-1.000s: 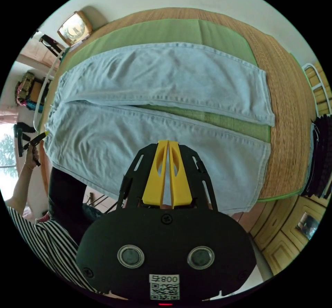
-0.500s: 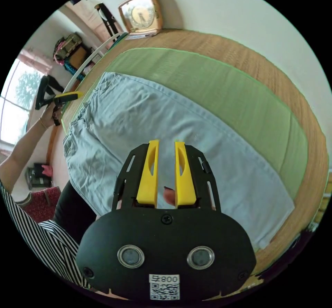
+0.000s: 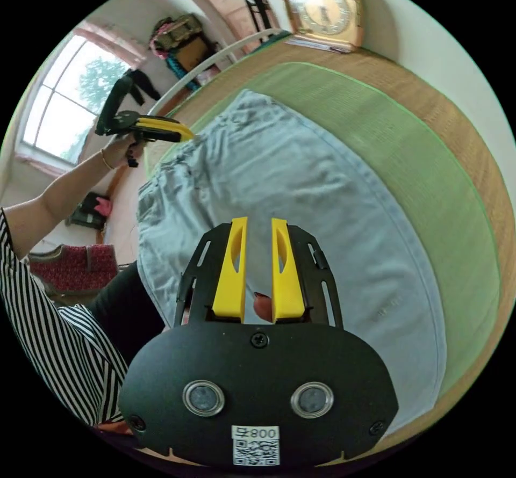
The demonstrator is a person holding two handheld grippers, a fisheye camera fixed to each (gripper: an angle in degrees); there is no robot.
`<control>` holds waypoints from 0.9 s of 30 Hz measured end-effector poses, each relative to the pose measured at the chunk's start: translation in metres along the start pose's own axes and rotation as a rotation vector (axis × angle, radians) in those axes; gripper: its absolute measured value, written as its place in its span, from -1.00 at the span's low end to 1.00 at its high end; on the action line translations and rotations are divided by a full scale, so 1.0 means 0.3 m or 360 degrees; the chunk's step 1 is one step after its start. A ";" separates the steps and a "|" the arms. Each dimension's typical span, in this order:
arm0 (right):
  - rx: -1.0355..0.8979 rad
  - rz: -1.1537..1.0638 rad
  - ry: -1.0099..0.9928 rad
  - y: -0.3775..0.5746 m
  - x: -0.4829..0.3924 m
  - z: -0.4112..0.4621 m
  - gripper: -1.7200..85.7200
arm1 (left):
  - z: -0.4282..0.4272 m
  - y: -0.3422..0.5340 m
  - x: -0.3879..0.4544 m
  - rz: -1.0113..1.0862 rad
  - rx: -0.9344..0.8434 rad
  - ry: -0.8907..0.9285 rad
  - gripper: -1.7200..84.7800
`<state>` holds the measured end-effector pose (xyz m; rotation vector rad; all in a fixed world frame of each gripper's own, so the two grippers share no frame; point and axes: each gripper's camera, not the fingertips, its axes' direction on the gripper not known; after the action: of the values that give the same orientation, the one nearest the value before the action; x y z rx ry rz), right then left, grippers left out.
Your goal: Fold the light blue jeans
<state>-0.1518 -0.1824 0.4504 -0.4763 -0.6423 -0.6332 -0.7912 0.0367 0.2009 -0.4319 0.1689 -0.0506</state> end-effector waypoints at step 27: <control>0.0141 -0.0218 -0.0340 -0.573 -0.387 0.362 -0.89 | 0.102 0.286 -0.140 -0.0282 0.0305 -0.0193 -0.95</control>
<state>-0.3828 -0.1962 0.4852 -0.4227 -0.9080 -0.6854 -0.8260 0.1308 0.1986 -0.2570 0.0054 -0.2127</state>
